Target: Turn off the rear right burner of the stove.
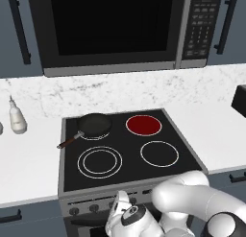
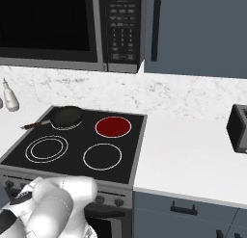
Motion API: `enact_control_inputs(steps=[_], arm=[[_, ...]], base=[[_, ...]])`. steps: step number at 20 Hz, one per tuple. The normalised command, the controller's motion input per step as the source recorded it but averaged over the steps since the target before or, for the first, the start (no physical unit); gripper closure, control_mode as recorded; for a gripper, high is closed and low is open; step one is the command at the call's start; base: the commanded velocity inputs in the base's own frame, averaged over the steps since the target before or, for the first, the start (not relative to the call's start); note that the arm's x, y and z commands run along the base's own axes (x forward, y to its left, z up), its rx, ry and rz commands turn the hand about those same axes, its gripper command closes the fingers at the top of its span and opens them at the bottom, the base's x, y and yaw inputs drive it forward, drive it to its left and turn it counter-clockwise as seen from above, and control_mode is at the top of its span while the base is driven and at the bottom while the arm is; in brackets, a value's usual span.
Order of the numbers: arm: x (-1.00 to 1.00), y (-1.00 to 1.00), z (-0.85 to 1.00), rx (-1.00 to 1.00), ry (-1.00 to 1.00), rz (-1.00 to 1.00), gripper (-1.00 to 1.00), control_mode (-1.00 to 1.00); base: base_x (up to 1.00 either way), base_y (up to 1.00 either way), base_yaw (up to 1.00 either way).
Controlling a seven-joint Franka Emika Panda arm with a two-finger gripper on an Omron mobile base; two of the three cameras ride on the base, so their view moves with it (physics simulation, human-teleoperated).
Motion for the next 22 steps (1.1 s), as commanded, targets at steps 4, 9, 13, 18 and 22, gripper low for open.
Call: enact_control_inputs(steps=[4, 9, 13, 18, 22], arm=[[0.0, -0.55, 0.0, 0.76, -0.23, -0.51, 1.0, -1.0], [0.02, -0.34, 0.0, 0.75, -0.24, -0.58, 1.0, -1.0], [0.1, -0.1, 0.0, 0.69, -0.27, -0.64, 1.0, -1.0], [0.26, -0.05, 0.02, 0.63, -0.29, -0.62, 1.0, -1.0], [0.46, -0.17, 0.16, 0.58, -0.27, -0.63, 1.0, -1.0]], base=[[0.0, 0.0, 0.0], [0.0, 0.0, 0.0], [0.0, 0.0, 0.0], [0.0, 0.0, 0.0], [0.0, 0.0, 0.0]])
